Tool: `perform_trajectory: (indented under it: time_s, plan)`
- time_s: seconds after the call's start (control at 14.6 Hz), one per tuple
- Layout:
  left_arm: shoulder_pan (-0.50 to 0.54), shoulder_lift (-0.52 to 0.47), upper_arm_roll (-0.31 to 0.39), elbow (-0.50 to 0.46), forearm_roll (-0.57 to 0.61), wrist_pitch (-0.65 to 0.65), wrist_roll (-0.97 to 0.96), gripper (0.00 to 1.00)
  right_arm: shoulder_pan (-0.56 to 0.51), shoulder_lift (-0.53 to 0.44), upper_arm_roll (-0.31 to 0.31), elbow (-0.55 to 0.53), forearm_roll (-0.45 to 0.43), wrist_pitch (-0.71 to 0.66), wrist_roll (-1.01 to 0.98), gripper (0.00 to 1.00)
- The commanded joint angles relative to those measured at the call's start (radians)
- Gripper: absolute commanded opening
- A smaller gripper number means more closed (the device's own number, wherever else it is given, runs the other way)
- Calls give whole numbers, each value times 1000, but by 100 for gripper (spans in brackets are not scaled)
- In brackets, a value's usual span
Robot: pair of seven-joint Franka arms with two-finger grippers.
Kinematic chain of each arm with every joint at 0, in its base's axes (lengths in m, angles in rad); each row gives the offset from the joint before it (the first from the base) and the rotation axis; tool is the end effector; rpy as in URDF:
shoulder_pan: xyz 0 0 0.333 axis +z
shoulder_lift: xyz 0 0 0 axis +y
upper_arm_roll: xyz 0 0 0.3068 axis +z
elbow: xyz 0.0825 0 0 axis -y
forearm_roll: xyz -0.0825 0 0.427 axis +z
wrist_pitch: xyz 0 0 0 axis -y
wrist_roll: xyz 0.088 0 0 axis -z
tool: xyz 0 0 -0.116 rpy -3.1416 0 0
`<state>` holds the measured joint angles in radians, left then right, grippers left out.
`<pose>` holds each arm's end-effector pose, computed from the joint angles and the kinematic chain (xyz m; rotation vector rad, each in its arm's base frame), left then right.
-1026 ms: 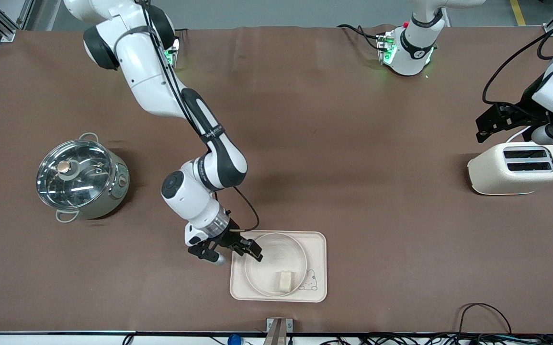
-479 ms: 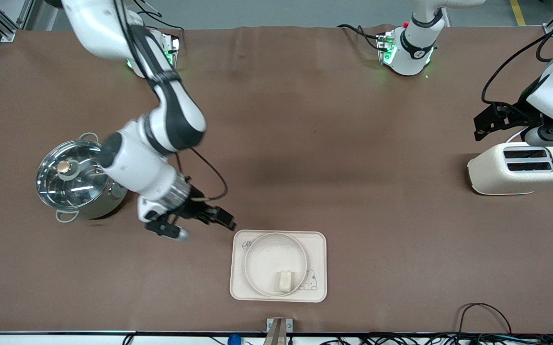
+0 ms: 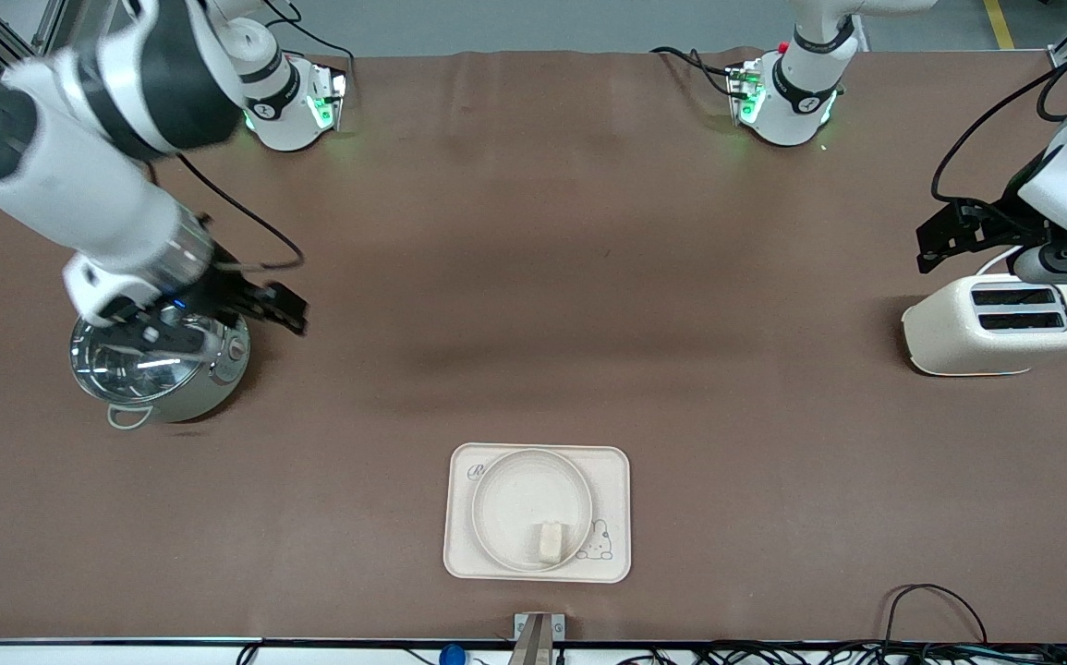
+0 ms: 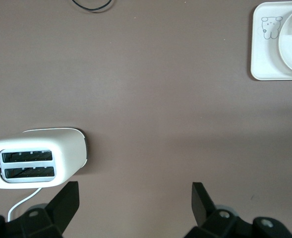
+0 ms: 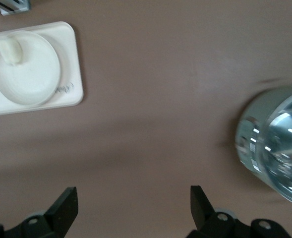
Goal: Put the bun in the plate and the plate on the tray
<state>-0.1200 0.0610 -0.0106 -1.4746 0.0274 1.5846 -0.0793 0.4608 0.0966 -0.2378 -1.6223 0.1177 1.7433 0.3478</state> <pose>0.6136 -0.0772 0.6202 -3.1181 0.0795 -0.0804 0.6170 0.1573 0.5373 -3.0365 0.2161 0.0003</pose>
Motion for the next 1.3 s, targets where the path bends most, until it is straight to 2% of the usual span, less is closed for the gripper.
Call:
perform_trajectory:
  time_s: [0.0, 0.21, 0.34, 0.48, 0.68, 0.82, 1.23]
  plan:
    - [11, 10, 6, 28, -9, -21, 19, 100, -124, -115, 18, -67, -26, -103, -106, 100]
    - [11, 11, 6, 28, -6, -22, 21, 100, -232, -173, 20, -65, -35, -188, -214, 100]
    - [11, 11, 6, 28, -6, -21, 21, 100, -266, -202, 22, -62, -93, -205, -272, 100]
    - [11, 11, 6, 28, -6, -21, 19, 100, -313, -209, 37, -50, -95, -206, -300, 100]
    - [11, 11, 6, 28, -6, -21, 19, 100, -512, -216, 216, -25, -101, -208, -366, 100]
    - [11, 11, 6, 30, -6, -21, 12, 100, -518, -213, 236, -10, -118, -211, -360, 100]
    - [16, 13, 15, 42, -7, -21, 0, 100, -495, -207, 233, -8, -133, -209, -357, 100]
